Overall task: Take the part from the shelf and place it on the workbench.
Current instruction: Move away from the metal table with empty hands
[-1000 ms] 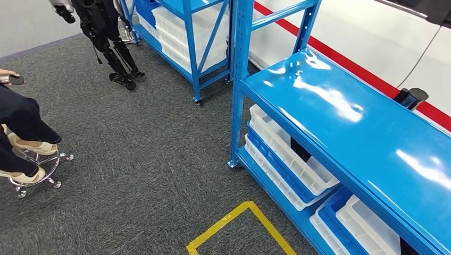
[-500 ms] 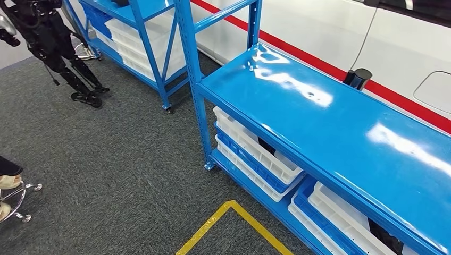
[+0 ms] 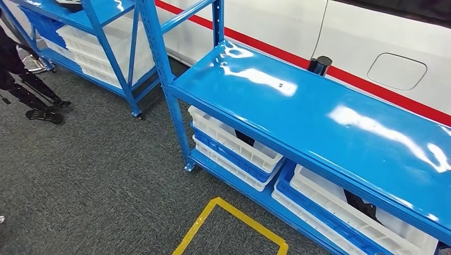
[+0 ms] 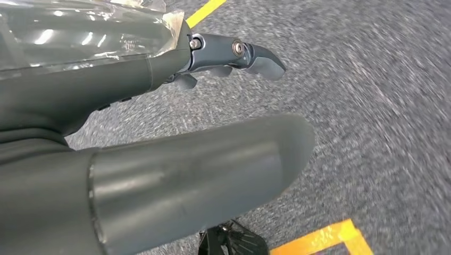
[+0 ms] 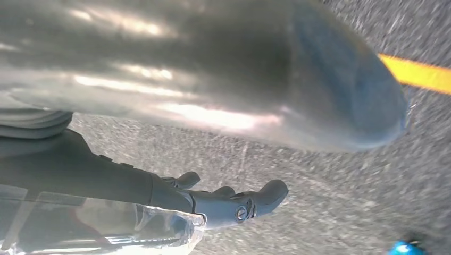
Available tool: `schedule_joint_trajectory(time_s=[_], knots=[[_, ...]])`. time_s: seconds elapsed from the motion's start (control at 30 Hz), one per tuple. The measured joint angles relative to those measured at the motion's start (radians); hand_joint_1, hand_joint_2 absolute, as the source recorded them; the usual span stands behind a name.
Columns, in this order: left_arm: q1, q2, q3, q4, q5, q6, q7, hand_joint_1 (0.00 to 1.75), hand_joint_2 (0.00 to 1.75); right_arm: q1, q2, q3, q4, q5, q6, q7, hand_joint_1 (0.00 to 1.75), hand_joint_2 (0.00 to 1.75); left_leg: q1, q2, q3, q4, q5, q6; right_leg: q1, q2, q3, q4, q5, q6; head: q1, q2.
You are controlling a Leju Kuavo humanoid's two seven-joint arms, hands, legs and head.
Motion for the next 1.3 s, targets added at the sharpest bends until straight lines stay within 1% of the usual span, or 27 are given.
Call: schedule_joint_trajectory(time_s=[0.03,0.1,0.13,0.2,0.27,0.33,0.37,0.4,0.43,0.47,0.5,0.57,0.63,0.7,0.73,0.77,0.83,0.9,0.93,0.97,1.03,1.07,1.1,1.13,1.2,1.23,1.3], knots=[[0.0,0.0,0.0,0.0,0.0,-0.001,0.0,0.0,0.0,-0.001,-0.001,0.0,0.0,0.0,0.0,0.0,0.0,0.0,-0.002,0.01,0.003,0.001,-0.003,-0.005,-0.001,-0.027,0.039,-0.074,0.024,0.006,0.001,0.0],[0.0,0.001,0.0,0.001,-0.003,-0.006,0.0,0.0,0.0,-0.005,-0.001,0.0,0.0,0.0,0.0,0.0,0.0,0.0,-0.007,0.03,0.01,0.003,-0.012,-0.017,0.003,-0.064,0.088,-0.164,0.052,0.0,-0.001,0.0],[0.001,0.002,0.0,0.001,-0.005,-0.009,0.0,0.0,0.0,-0.006,-0.001,0.0,0.0,-0.001,0.0,0.0,0.0,0.0,-0.01,0.039,0.013,0.003,-0.015,-0.022,0.005,-0.067,0.091,-0.173,0.055,-0.008,-0.002,0.0],[-0.001,0.004,-0.001,0.001,-0.008,-0.014,0.0,0.0,0.0,-0.004,-0.002,0.0,0.0,-0.002,0.0,-0.001,0.0,0.0,-0.006,0.054,0.02,0.003,-0.021,-0.032,0.003,-0.042,0.089,-0.174,0.059,-0.023,-0.004,0.0],[-0.003,0.005,-0.002,0.002,-0.011,-0.019,-0.001,0.0,0.0,-0.002,-0.003,0.0,0.0,-0.003,0.0,-0.002,0.0,0.0,0.002,0.019,0.008,0.038,-0.052,-0.043,-0.003,-0.019,0.09,-0.177,0.063,-0.035,-0.006,0.0],[-0.001,0.006,-0.003,0.004,-0.016,-0.026,-0.002,0.0,0.0,-0.002,-0.004,0.0,0.0,-0.003,0.0,-0.003,0.0,0.0,0.006,-0.043,-0.043,0.15,-0.118,-0.048,-0.004,0.004,0.089,-0.178,0.067,-0.047,-0.009,0.0],[0.0,0.006,-0.003,0.005,-0.018,-0.029,-0.002,0.0,0.0,-0.001,-0.004,0.0,0.0,-0.004,0.0,-0.003,0.0,0.0,0.006,-0.059,-0.076,0.218,-0.149,-0.048,-0.002,0.016,0.086,-0.178,0.068,-0.051,-0.01,0.0],[0.002,0.007,-0.003,0.006,-0.02,-0.031,-0.002,0.0,0.0,-0.001,-0.005,0.0,0.0,-0.005,0.0,-0.003,0.0,0.0,0.006,-0.067,-0.103,0.269,-0.166,-0.048,-0.001,0.029,0.084,-0.178,0.069,-0.054,-0.01,0.0],[0.003,0.008,-0.003,0.006,-0.021,-0.032,-0.002,0.0,0.0,0.001,-0.006,0.0,0.0,-0.007,0.0,-0.003,0.0,0.0,0.006,-0.071,-0.114,0.288,-0.163,-0.048,0.0,0.043,0.084,-0.178,0.07,-0.055,-0.01,0.0],[0.004,0.008,-0.003,0.006,-0.023,-0.032,-0.002,0.0,0.0,0.003,-0.007,0.0,0.0,-0.009,0.0,-0.003,0.0,0.0,0.007,-0.074,-0.107,0.267,-0.14,-0.046,0.001,0.056,0.084,-0.177,0.071,-0.056,-0.01,0.0],[0.004,0.009,-0.003,0.006,-0.025,-0.033,-0.002,0.0,0.0,0.004,-0.007,0.0,0.0,-0.011,0.0,-0.004,0.0,0.0,0.008,-0.083,-0.083,0.215,-0.104,-0.044,0.001,0.07,0.086,-0.177,0.072,-0.055,-0.01,0.0],[0.004,0.01,-0.003,0.006,-0.029,-0.034,-0.002,0.0,0.0,0.003,-0.007,0.0,0.0,-0.013,0.0,-0.006,0.0,0.0,0.012,-0.13,-0.024,0.084,-0.043,-0.039,0.004,0.096,0.085,-0.175,0.074,-0.05,-0.01,0.0],[0.004,0.011,-0.004,0.006,-0.031,-0.034,-0.003,0.0,0.0,0.001,-0.007,0.0,0.0,-0.015,0.0,-0.008,0.0,0.0,0.011,-0.159,0.003,0.021,-0.026,-0.033,0.008,0.118,0.078,-0.174,0.08,-0.038,-0.009,0.0],[0.004,0.01,-0.005,0.007,-0.031,-0.033,-0.003,0.0,0.0,0.003,-0.008,0.0,0.0,-0.017,0.0,-0.009,0.0,0.0,0.005,-0.138,0.004,0.014,-0.022,-0.023,0.008,0.138,0.067,-0.178,0.088,-0.023,-0.008,0.0],[0.003,0.01,-0.006,0.007,-0.032,-0.033,-0.003,0.0,0.0,0.005,-0.009,-0.001,0.0,-0.018,0.0,-0.01,0.0,0.0,0.004,-0.125,0.005,0.01,-0.018,-0.016,0.008,0.133,0.06,-0.173,0.086,-0.018,-0.008,0.0],[0.002,0.009,-0.007,0.007,-0.032,-0.033,-0.003,0.0,0.0,0.006,-0.009,-0.001,0.001,-0.018,0.0,-0.01,0.0,0.0,0.004,-0.111,0.005,0.007,-0.013,-0.008,0.009,0.114,0.047,-0.152,0.074,-0.018,-0.006,0.0],[0.002,0.01,-0.01,0.007,-0.033,-0.032,-0.003,0.0,0.0,0.005,-0.009,-0.001,0.001,-0.019,0.0,-0.01,0.0,0.0,0.003,-0.082,0.002,0.002,-0.009,0.002,0.011,0.059,-0.001,-0.052,0.023,-0.025,-0.001,0.0],[0.004,0.011,-0.01,0.008,-0.033,-0.033,-0.003,0.0,0.0,0.004,-0.009,-0.001,0.001,-0.02,0.0,-0.011,0.0,0.0,0.001,-0.049,0.0,0.002,-0.01,0.005,0.01,0.033,-0.056,0.075,-0.028,-0.028,0.001,0.0],[0.004,0.011,-0.01,0.009,-0.034,-0.034,-0.004,0.0,0.0,0.005,-0.01,-0.001,0.001,-0.02,0.0,-0.011,0.0,0.0,0.0,-0.035,0.0,0.003,-0.01,0.005,0.009,0.027,-0.065,0.104,-0.036,-0.024,0.001,0.0],[0.004,0.01,-0.011,0.009,-0.035,-0.034,-0.004,0.0,0.0,0.007,-0.01,-0.001,0.001,-0.019,-0.001,-0.011,0.0,0.0,0.0,-0.022,0.0,0.003,-0.011,0.004,0.007,0.022,-0.056,0.097,-0.031,-0.017,0.002,0.0],[0.003,0.009,-0.014,0.009,-0.038,-0.034,-0.006,0.0,0.0,0.009,-0.012,-0.001,0.001,-0.013,-0.003,-0.011,0.0,0.0,0.001,0.0,0.004,0.003,-0.014,-0.001,0.003,-0.004,0.019,-0.025,0.009,0.001,0.002,0.0],[0.002,0.008,-0.016,0.009,-0.038,-0.034,-0.006,0.0,0.0,0.008,-0.013,-0.001,0.001,-0.008,-0.005,-0.011,0.0,0.0,-0.001,0.009,0.007,0.005,-0.018,-0.007,0.003,-0.024,0.06,-0.093,0.027,0.004,0.003,0.0],[0.002,0.008,-0.017,0.009,-0.039,-0.034,-0.006,0.0,0.0,0.006,-0.013,0.0,0.001,-0.005,-0.007,-0.011,0.0,0.0,-0.003,0.017,0.01,0.006,-0.021,-0.012,0.004,-0.037,0.091,-0.145,0.04,0.003,0.002,0.0],[0.001,0.008,-0.018,0.009,-0.039,-0.033,-0.006,0.0,0.0,0.005,-0.013,0.0,0.001,-0.002,-0.008,-0.011,0.0,0.0,-0.006,0.024,0.012,0.006,-0.024,-0.018,0.006,-0.044,0.105,-0.169,0.044,-0.003,0.001,0.0],[-0.003,0.008,-0.019,0.01,-0.039,-0.032,-0.006,0.0,0.0,0.007,-0.013,0.0,0.002,-0.002,-0.012,-0.011,0.0,0.0,-0.005,0.035,0.019,0.003,-0.026,-0.028,0.008,-0.031,0.105,-0.175,0.045,-0.02,-0.003,0.0],[-0.006,0.008,-0.02,0.01,-0.039,-0.032,-0.006,0.0,0.0,0.009,-0.014,0.0,0.002,-0.001,-0.015,-0.01,0.0,0.0,-0.002,0.025,0.021,0.006,-0.032,-0.034,0.005,-0.025,0.106,-0.177,0.046,-0.026,-0.004,0.0],[-0.007,0.008,-0.023,0.01,-0.041,-0.033,-0.006,0.0,0.0,0.009,-0.015,0.0,0.002,0.004,-0.023,-0.008,0.0,0.0,0.002,-0.02,0.001,0.056,-0.069,-0.045,-0.003,-0.013,0.109,-0.18,0.049,-0.04,-0.007,0.0]])
